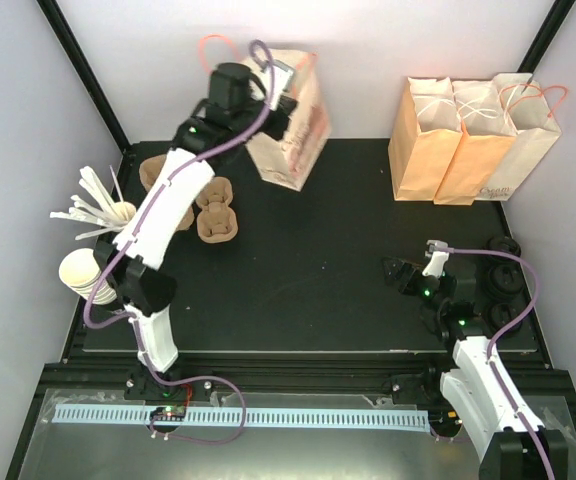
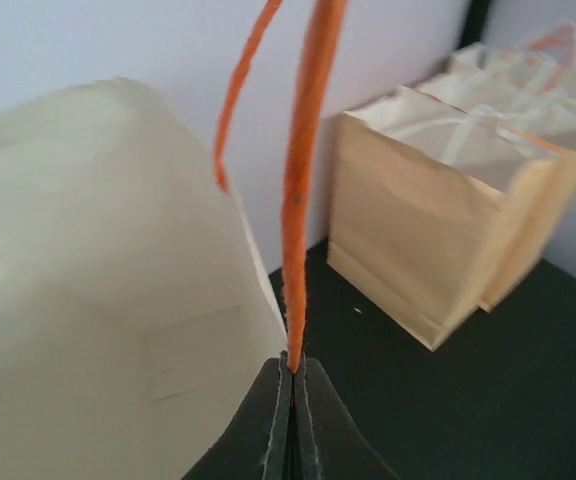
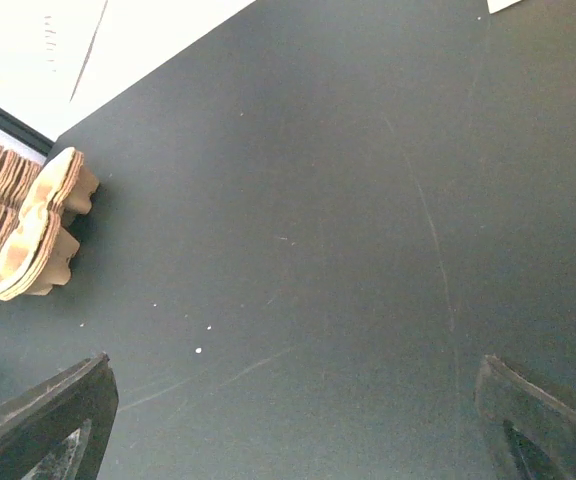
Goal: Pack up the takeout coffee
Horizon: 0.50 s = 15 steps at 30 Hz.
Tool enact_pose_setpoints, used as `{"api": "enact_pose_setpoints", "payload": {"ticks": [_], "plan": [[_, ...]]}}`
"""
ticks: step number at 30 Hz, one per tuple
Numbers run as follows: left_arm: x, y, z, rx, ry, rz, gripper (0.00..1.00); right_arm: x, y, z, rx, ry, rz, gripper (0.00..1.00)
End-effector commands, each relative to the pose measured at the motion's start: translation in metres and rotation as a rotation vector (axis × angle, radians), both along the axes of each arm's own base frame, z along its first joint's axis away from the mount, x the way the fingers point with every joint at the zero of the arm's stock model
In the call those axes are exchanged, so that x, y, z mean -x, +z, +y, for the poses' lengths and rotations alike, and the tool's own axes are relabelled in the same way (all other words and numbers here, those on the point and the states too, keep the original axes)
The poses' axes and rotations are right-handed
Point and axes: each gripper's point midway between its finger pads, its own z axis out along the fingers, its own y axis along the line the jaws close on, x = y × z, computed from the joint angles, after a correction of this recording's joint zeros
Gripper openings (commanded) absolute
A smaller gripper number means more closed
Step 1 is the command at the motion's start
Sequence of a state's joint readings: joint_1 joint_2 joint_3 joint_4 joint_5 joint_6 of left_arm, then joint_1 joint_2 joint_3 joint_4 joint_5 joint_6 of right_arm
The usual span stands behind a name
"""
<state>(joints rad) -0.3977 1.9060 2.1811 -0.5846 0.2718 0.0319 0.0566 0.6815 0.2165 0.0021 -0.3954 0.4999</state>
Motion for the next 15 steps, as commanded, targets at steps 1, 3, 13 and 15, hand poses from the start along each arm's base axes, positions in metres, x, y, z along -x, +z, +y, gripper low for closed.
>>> {"api": "enact_pose_setpoints", "payload": {"ticks": [1, 3, 13, 15], "plan": [[0.064, -0.007, -0.037, -0.249, -0.004, -0.044, 0.02, 0.002, 0.003, 0.001, -0.053, -0.029, 0.078, 1.0], [0.094, -0.017, -0.048, -0.299, -0.012, -0.031, 0.02, 0.008, -0.005, 0.004, -0.103, -0.038, 0.18, 1.0], [0.215, -0.046, -0.073, -0.301, -0.148, -0.073, 0.02, 0.015, 0.016, 0.032, -0.191, 0.114, 0.303, 1.0], [0.232, -0.044, -0.072, -0.267, -0.174, -0.088, 0.02, 0.014, 0.018, 0.039, -0.222, 0.158, 0.308, 1.0]]}}
